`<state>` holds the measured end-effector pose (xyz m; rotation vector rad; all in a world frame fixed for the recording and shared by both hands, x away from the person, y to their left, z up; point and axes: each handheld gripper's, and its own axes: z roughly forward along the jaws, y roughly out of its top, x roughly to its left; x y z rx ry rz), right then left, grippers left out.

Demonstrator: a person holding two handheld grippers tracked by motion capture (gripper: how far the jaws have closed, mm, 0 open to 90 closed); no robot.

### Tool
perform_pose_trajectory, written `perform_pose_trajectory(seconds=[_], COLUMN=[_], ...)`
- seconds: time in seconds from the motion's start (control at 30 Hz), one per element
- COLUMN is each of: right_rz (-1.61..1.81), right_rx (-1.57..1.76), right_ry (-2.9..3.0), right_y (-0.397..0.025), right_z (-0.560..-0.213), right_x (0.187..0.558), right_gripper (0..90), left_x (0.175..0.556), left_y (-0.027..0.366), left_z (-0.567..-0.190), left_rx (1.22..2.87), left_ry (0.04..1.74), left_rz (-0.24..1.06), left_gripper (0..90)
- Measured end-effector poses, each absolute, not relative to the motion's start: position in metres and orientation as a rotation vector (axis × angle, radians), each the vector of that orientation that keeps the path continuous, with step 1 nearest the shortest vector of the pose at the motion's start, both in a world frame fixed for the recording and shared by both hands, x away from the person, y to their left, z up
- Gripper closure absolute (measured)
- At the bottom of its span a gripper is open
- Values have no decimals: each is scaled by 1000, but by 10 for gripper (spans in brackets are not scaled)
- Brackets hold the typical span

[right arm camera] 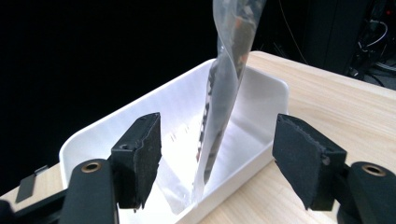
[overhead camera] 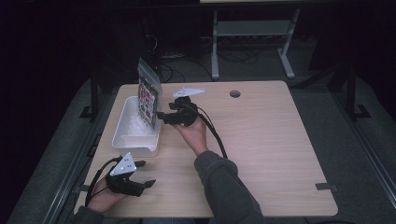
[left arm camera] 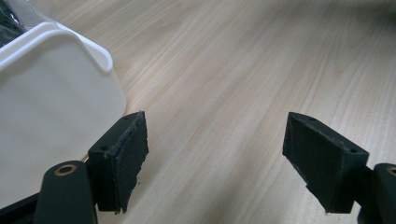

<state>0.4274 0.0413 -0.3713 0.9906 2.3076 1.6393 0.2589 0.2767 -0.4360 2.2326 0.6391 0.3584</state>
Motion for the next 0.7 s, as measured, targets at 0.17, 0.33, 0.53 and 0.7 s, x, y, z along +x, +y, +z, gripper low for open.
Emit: perform_pose_trajectory(seconds=[0.17, 0.33, 0.53, 0.7], right_rz=[1636, 1627, 1614, 1610], right_rx=[991, 989, 981, 994], right_ry=[2318, 2333, 2344, 2347], right_y=[27, 13, -3, -21], right_z=[-371, -372, -372, -372], right_x=[423, 418, 410, 404], right_gripper=[311, 301, 291, 280], left_x=[259, 258, 258, 259], left_y=[275, 274, 274, 273], left_z=[-437, -437, -437, -438], left_rx=[2236, 2245, 2247, 2248], left_ry=[633, 626, 624, 622], left_rz=[358, 356, 352, 350], left_gripper=[216, 215, 215, 215])
